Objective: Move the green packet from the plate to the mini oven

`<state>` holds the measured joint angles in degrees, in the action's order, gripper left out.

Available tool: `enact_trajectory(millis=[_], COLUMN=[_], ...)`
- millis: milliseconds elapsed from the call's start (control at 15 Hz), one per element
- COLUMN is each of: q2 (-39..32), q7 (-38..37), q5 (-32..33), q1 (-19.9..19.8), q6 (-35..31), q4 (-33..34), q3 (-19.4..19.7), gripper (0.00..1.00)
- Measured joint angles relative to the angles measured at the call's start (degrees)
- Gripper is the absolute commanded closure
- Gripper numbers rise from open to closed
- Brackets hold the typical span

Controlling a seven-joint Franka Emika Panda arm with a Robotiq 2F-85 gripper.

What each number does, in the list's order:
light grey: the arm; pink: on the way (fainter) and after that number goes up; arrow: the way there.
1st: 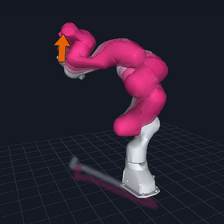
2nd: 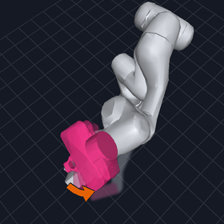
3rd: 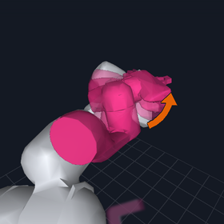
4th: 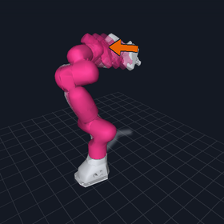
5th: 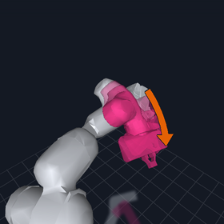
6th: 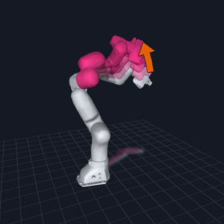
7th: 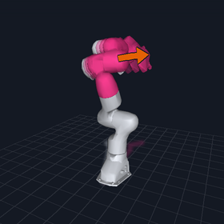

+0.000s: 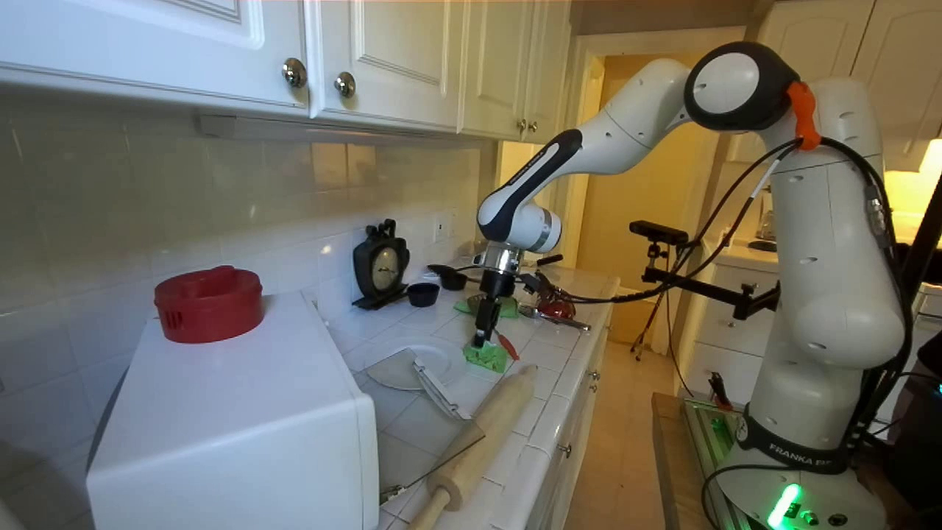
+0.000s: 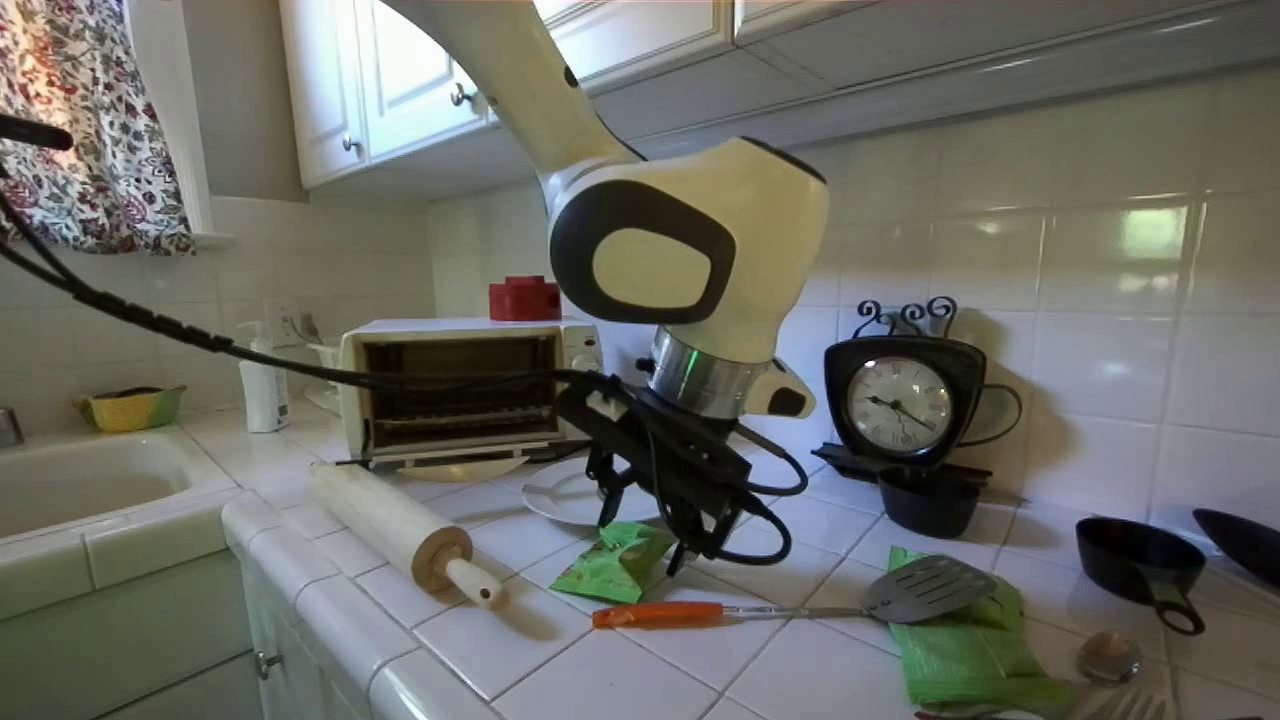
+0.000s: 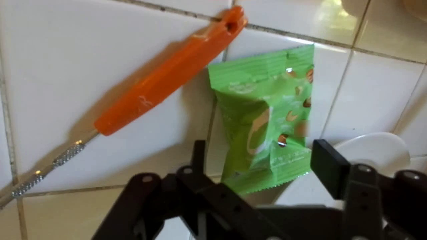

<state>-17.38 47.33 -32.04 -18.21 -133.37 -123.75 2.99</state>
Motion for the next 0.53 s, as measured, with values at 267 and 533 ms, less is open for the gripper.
enact_trajectory(millis=[267,533], q2=[1.82,2.12], q7=[0.0,-0.05], q5=[0.0,0.0], q1=[0.01,0.17], q6=[-1.3,-1.65], q4=[-2.06,-2.21], q3=[0.04,0.04], gripper=[0.78,0.99])
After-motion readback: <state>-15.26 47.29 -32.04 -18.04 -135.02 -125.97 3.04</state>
